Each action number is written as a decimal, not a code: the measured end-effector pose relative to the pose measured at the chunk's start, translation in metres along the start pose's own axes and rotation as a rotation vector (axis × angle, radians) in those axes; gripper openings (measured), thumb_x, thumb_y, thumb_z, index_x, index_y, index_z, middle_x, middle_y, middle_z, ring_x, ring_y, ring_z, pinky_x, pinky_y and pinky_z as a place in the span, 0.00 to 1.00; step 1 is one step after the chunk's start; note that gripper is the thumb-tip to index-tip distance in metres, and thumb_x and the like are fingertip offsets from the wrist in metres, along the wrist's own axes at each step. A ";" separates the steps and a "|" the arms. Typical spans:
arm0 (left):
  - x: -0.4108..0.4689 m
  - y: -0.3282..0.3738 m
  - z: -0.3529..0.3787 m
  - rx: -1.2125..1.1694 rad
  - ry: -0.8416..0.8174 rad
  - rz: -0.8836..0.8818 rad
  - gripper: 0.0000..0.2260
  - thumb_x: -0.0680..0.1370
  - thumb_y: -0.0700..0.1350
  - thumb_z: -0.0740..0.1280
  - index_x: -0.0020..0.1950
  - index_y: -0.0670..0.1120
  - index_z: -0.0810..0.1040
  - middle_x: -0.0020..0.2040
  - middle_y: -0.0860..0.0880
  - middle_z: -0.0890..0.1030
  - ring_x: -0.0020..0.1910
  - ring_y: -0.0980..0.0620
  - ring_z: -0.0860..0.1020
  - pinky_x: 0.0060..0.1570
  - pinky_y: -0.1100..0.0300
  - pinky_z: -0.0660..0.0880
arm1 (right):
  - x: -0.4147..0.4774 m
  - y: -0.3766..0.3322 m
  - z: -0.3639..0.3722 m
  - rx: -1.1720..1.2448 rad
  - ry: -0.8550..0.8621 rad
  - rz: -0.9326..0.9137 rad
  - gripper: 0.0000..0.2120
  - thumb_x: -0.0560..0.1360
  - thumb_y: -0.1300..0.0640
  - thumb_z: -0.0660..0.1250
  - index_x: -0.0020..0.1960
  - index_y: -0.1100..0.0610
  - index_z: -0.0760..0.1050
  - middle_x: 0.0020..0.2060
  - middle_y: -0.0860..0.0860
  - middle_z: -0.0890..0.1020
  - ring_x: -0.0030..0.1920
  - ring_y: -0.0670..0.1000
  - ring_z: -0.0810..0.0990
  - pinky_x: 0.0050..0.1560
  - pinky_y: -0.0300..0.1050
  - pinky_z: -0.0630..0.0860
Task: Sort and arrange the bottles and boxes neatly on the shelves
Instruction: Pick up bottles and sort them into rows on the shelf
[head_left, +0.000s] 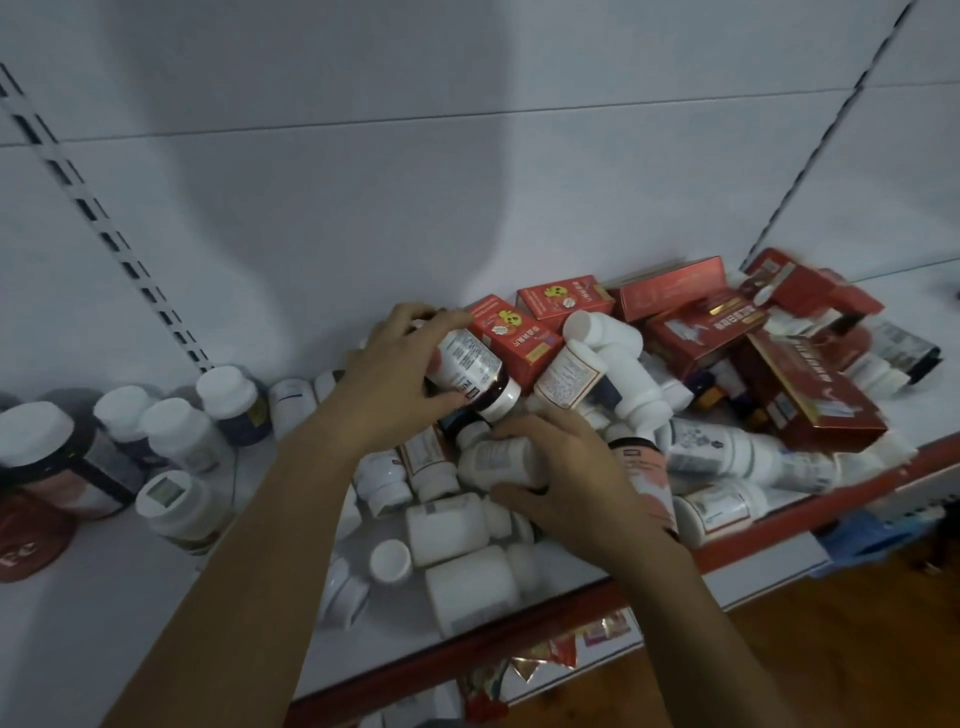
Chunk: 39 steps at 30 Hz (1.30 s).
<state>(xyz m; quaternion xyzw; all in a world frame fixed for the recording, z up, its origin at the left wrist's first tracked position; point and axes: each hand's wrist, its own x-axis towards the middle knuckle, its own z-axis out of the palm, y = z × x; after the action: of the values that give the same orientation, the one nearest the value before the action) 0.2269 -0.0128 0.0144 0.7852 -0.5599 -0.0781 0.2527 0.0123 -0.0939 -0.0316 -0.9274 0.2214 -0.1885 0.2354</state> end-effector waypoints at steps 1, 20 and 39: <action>0.004 0.001 0.001 0.007 -0.030 -0.008 0.36 0.72 0.49 0.77 0.76 0.61 0.65 0.72 0.52 0.64 0.70 0.48 0.68 0.66 0.41 0.70 | -0.001 0.001 0.000 0.011 0.006 0.011 0.25 0.69 0.50 0.79 0.64 0.51 0.78 0.60 0.49 0.76 0.60 0.51 0.74 0.59 0.51 0.75; -0.066 -0.043 -0.024 -0.137 0.468 -0.308 0.29 0.65 0.63 0.78 0.54 0.55 0.65 0.49 0.51 0.76 0.45 0.50 0.77 0.39 0.51 0.75 | 0.020 -0.034 0.036 0.034 0.298 0.051 0.16 0.64 0.59 0.80 0.44 0.56 0.74 0.46 0.52 0.76 0.48 0.59 0.75 0.45 0.60 0.74; -0.098 -0.018 -0.040 0.052 -0.251 0.273 0.14 0.71 0.62 0.72 0.52 0.60 0.76 0.46 0.62 0.76 0.46 0.62 0.74 0.48 0.58 0.71 | 0.008 -0.050 0.038 0.084 0.427 0.194 0.08 0.76 0.52 0.72 0.51 0.54 0.79 0.52 0.50 0.76 0.55 0.51 0.72 0.55 0.56 0.73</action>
<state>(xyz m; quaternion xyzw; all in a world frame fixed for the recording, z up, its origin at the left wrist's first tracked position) 0.2230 0.0936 0.0247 0.6923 -0.6902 -0.1261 0.1688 0.0520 -0.0449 -0.0348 -0.8303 0.3459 -0.3659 0.2388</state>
